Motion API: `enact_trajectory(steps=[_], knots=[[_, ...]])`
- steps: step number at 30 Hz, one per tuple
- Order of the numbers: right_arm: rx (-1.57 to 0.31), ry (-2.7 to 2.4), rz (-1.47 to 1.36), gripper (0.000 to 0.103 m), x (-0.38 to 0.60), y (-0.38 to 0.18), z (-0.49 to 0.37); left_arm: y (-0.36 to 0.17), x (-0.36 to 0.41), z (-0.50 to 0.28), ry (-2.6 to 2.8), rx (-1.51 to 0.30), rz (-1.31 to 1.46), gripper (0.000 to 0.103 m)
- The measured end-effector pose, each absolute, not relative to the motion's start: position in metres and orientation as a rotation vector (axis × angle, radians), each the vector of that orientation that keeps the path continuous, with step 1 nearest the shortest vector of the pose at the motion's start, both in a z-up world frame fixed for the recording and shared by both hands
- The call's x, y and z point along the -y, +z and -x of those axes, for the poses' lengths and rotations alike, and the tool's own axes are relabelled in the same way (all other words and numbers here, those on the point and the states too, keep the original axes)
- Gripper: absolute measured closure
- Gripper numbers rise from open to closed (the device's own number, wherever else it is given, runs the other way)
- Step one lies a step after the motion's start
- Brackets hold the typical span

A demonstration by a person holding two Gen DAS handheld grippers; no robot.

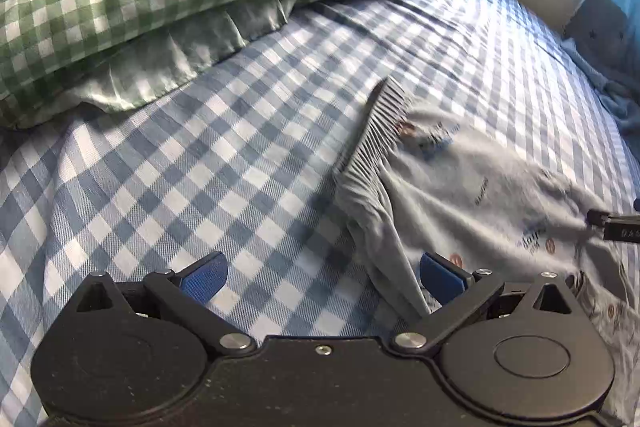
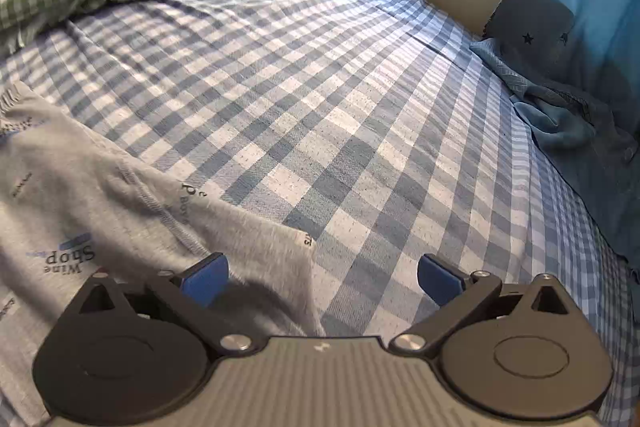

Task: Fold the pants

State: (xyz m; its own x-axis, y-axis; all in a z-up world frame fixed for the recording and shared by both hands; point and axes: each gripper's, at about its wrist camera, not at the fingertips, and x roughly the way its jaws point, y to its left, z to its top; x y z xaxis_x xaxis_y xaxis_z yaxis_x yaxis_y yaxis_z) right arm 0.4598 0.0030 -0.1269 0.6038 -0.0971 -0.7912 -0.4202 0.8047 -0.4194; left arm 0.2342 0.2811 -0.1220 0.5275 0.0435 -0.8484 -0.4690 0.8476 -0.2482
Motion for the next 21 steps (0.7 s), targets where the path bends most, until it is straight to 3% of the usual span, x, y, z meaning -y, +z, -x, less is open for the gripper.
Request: enact_trajectory(steps=[4, 10, 17, 21], knots=[[-0.973, 0.196, 0.633, 0.000, -0.001, -0.146, -0.475, -0.123, -0.300, -0.247, 0.313, -0.921, 0.537, 0.001], [-0.897, 0.155, 0.615, 0.000, 0.006, -0.121, -0.427, -0.126, -0.306, -0.260, 0.249, -0.864, 0.583, 0.005], [-0.931, 0.143, 0.545, 0.000, 0.017, -0.127, -0.316, -0.139, -0.311, -0.265, 0.267, -0.867, 0.711, 0.052], [-0.994, 0.123, 0.538, 0.000, 0.012, -0.143, -0.295, -0.144, -0.313, -0.268, 0.273, -0.910, 0.794, 0.074]])
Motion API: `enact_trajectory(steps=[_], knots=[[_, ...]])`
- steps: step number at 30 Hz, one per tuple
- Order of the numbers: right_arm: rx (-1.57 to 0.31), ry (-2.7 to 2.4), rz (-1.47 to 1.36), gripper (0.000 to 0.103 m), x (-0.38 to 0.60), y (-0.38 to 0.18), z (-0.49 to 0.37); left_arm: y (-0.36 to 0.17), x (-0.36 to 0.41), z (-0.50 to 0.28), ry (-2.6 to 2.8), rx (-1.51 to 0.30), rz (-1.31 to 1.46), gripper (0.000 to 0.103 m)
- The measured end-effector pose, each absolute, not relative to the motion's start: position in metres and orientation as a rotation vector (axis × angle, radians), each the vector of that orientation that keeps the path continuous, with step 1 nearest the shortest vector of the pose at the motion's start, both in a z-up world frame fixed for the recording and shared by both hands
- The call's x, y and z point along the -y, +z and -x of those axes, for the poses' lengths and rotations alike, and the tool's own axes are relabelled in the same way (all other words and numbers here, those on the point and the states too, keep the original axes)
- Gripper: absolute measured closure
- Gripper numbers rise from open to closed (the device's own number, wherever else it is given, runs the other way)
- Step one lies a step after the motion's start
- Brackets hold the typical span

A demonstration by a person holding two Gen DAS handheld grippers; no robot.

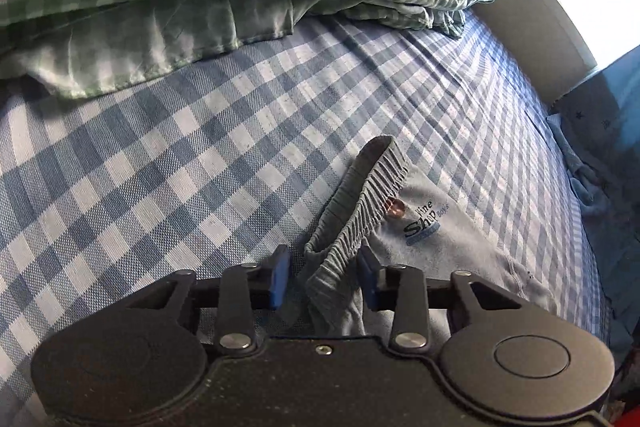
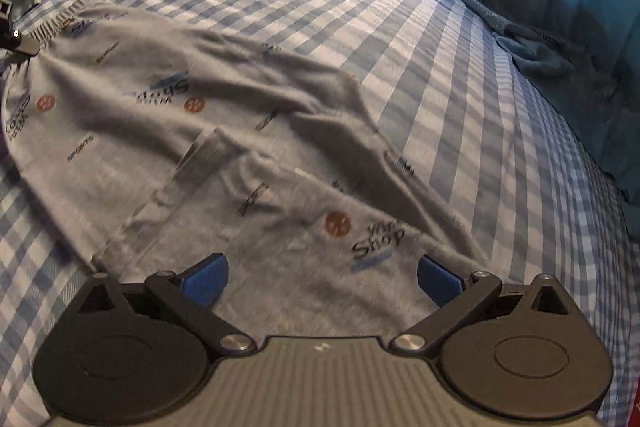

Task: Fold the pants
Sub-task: 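Grasp the waistband with the left gripper and fold it over the bundle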

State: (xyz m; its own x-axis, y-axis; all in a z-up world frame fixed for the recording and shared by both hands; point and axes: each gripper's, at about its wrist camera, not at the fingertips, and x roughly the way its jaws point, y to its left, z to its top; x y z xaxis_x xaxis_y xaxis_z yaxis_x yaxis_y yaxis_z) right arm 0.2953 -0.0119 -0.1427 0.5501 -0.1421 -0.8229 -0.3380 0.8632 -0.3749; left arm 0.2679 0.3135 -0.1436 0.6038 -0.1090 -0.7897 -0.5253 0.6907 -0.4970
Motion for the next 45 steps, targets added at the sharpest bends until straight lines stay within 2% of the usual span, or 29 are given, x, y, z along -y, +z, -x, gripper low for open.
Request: enact_trajectory(steps=[3, 6, 16, 23, 27, 31, 38, 45], knots=[[-1.016, 0.107, 0.519, 0.000, 0.010, -0.148, -0.300, -0.139, -0.310, -0.275, 0.307, -0.943, 0.799, 0.085], [-1.006, 0.098, 0.499, 0.000, 0.010, -0.136, -0.304, -0.124, -0.302, -0.280, 0.325, -0.953, 0.736, 0.090], [-0.915, 0.057, 0.368, 0.000, 0.076, -0.090, -0.251, -0.043, -0.241, -0.289, 0.159, -0.846, 0.495, 0.092], [-0.908, -0.031, 0.303, 0.000, 0.146, -0.078, -0.203, 0.015, -0.135, -0.297, -0.074, -0.774, 0.284, 0.092], [-0.912, -0.094, 0.260, 0.000, 0.194, -0.074, -0.181, 0.029, -0.056, -0.292, -0.223, -0.775, 0.193, 0.092], [-0.926, -0.144, 0.215, 0.000, 0.241, -0.074, -0.163, 0.026, 0.018, -0.283, -0.332, -0.794, 0.106, 0.092], [-0.953, -0.201, 0.188, 0.000, 0.311, -0.077, -0.146, -0.013, 0.124, -0.264, -0.441, -0.891, 0.026, 0.093], [-0.968, -0.204, 0.188, 0.000, 0.353, -0.080, -0.149, -0.058, 0.183, -0.249, -0.463, -0.962, -0.080, 0.093]])
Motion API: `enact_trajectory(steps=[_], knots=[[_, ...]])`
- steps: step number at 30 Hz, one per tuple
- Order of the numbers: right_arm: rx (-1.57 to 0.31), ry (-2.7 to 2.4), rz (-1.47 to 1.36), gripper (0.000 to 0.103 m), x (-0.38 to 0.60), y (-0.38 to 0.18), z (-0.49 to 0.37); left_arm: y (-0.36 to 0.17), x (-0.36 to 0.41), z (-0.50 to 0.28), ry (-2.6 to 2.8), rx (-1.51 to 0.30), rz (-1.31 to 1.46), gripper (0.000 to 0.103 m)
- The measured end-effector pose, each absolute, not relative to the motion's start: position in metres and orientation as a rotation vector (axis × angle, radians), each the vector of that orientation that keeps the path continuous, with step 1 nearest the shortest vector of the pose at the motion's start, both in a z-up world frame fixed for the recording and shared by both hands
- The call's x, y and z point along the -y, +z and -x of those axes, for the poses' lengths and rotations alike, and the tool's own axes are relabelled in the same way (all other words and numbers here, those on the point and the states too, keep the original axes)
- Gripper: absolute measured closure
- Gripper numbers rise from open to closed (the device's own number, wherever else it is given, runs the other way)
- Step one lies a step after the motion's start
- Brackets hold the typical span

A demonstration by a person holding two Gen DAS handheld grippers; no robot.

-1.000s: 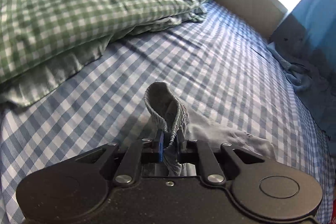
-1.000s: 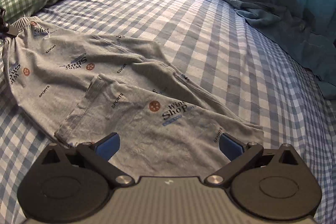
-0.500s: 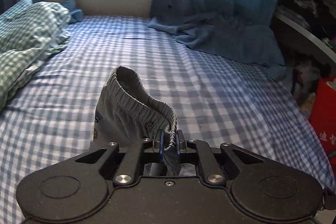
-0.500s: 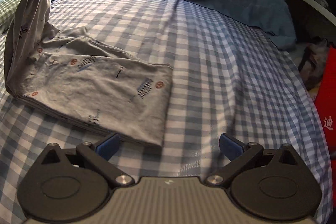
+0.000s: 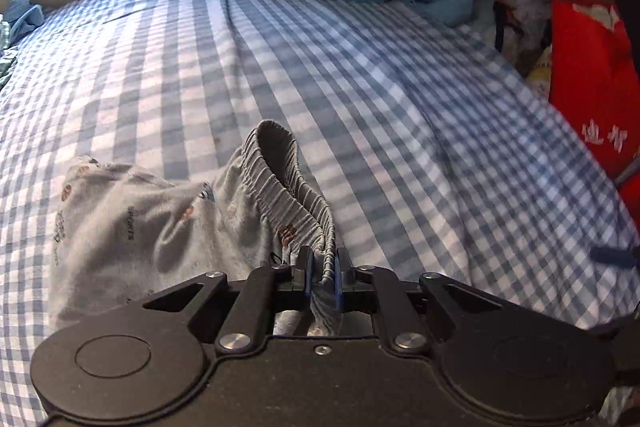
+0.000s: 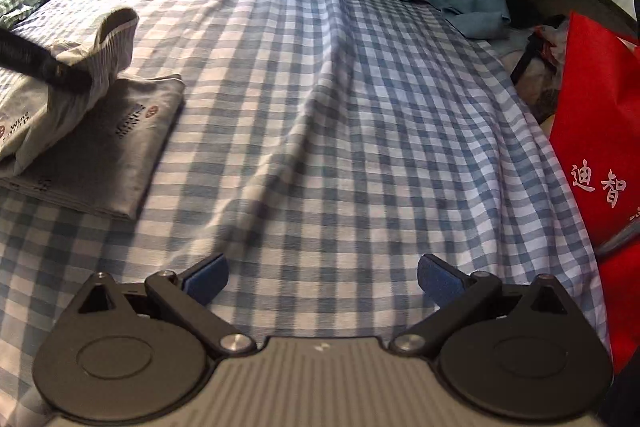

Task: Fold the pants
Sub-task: 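Grasp the waistband with the left gripper and fold it over the bundle, then lower the waistband onto the bundle and open the left gripper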

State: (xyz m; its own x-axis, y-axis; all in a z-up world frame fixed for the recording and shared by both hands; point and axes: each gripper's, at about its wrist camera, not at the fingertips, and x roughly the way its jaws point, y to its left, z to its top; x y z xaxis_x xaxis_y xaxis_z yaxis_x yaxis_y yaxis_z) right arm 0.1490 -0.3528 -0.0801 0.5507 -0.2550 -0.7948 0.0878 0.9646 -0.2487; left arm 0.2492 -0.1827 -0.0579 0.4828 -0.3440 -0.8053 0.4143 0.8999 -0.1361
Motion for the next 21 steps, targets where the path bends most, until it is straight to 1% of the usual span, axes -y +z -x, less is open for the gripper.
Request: enact_trajectory(steps=[6, 11, 20, 21], knots=[[-0.971, -0.186, 0.170, 0.000, 0.361, -0.084, -0.163, -0.080, 0.196, -0.245, -0.430, -1.001, -0.103, 0.091], [-0.980, -0.186, 0.124, 0.000, 0.361, -0.085, -0.170, -0.084, 0.196, -0.247, -0.419, -1.034, -0.100, 0.088], [-0.980, -0.210, 0.101, 0.000, 0.358, -0.077, -0.167, -0.083, 0.195, -0.247, -0.445, -1.052, -0.062, 0.085], [-0.980, -0.212, 0.101, 0.000, 0.358, -0.076, -0.166, -0.082, 0.193, -0.246, -0.455, -1.057, -0.048, 0.084]])
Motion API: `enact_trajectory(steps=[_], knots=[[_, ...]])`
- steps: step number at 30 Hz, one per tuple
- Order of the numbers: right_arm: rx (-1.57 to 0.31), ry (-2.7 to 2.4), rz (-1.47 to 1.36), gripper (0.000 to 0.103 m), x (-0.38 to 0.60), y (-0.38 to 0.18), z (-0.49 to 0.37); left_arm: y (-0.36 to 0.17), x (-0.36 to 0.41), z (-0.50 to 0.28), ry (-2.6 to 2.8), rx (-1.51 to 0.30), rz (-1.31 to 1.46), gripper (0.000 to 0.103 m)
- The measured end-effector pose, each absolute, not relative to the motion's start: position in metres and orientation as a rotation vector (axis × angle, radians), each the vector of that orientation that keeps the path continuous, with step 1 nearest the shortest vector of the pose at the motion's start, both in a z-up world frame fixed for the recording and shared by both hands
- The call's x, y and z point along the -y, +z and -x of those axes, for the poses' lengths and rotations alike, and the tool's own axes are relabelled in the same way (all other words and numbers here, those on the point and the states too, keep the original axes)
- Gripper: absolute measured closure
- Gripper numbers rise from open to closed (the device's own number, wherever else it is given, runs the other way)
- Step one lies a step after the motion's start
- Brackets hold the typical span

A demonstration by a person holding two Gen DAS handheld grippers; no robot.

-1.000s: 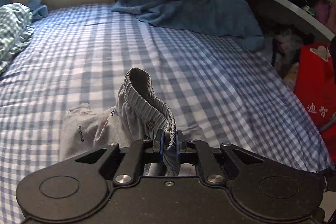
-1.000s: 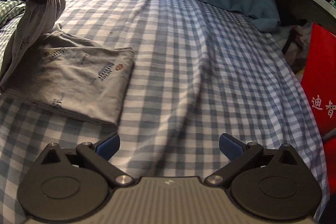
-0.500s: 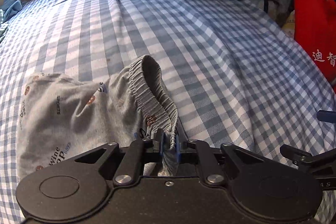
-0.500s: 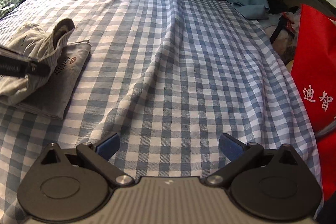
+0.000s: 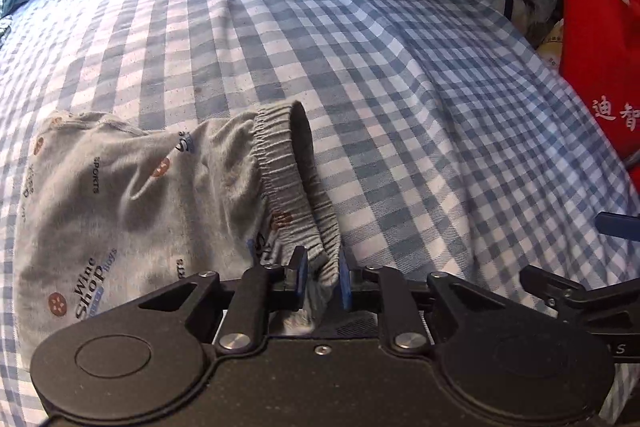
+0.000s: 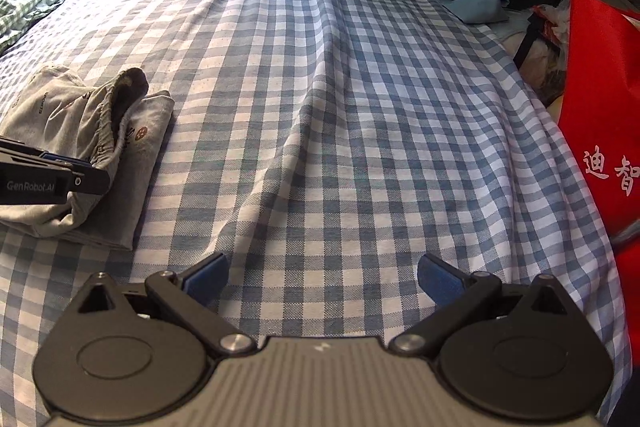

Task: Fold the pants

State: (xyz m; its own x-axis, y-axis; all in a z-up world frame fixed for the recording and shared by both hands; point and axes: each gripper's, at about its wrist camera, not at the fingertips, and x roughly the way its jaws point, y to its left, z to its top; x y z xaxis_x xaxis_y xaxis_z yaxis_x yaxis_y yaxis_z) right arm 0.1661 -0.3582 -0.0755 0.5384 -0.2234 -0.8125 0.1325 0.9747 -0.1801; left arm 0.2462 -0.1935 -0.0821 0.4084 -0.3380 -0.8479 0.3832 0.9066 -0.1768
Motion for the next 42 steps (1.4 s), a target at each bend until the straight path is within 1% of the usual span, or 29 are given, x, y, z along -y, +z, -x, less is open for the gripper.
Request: enact_trajectory(steps=[1, 2, 3, 4, 6, 7, 9, 10, 12, 13, 15, 18, 25, 30, 37, 42], knots=[[-0.979, -0.214, 0.101, 0.000, 0.358, -0.074, -0.165, -0.080, 0.192, -0.244, -0.458, -1.056, -0.038, 0.083], [-0.977, -0.216, 0.101, 0.000, 0.357, -0.073, -0.165, -0.079, 0.190, -0.243, -0.463, -1.053, -0.031, 0.081], [-0.976, -0.219, 0.101, 0.000, 0.357, -0.072, -0.164, -0.076, 0.188, -0.241, -0.468, -1.051, -0.024, 0.075], [-0.975, -0.221, 0.100, 0.000, 0.357, -0.071, -0.164, -0.075, 0.185, -0.238, -0.471, -1.047, -0.015, 0.072], [-0.974, -0.224, 0.095, 0.000, 0.355, -0.070, -0.165, -0.070, 0.175, -0.234, -0.470, -1.040, 0.006, 0.058], [-0.977, -0.222, 0.091, 0.000, 0.353, -0.069, -0.166, -0.068, 0.169, -0.232, -0.464, -1.037, 0.015, 0.054], [-0.989, -0.214, 0.079, 0.000, 0.349, -0.069, -0.169, -0.064, 0.154, -0.229, -0.441, -1.034, 0.035, 0.037], [-0.999, -0.210, 0.068, 0.000, 0.346, -0.069, -0.172, -0.063, 0.145, -0.227, -0.424, -1.034, 0.043, 0.033], [-1.008, -0.204, 0.039, 0.000, 0.340, -0.066, -0.177, -0.061, 0.125, -0.223, -0.387, -1.035, 0.062, 0.022], [-1.011, -0.201, 0.024, 0.000, 0.337, -0.064, -0.179, -0.060, 0.115, -0.221, -0.363, -1.039, 0.070, 0.020], [-1.014, -0.194, 0.001, 0.000, 0.329, -0.061, -0.184, -0.060, 0.094, -0.218, -0.304, -1.054, 0.084, 0.010], [-1.013, -0.174, -0.018, 0.000, 0.316, -0.056, -0.190, -0.061, 0.060, -0.212, -0.194, -1.072, 0.102, 0.001], [-1.036, -0.116, -0.008, 0.000, 0.283, -0.061, -0.201, -0.074, -0.012, -0.199, 0.045, -1.137, 0.189, 0.001], [-1.078, -0.097, -0.016, 0.000, 0.265, -0.075, -0.212, -0.081, -0.044, -0.201, 0.122, -1.155, 0.247, 0.001], [-1.048, -0.053, -0.042, 0.000, 0.227, -0.079, -0.254, -0.085, -0.046, -0.242, 0.109, -1.110, 0.262, 0.001], [-1.122, -0.088, -0.006, 0.000, 0.214, -0.100, -0.282, -0.107, -0.034, -0.268, 0.084, -1.171, 0.233, 0.001]])
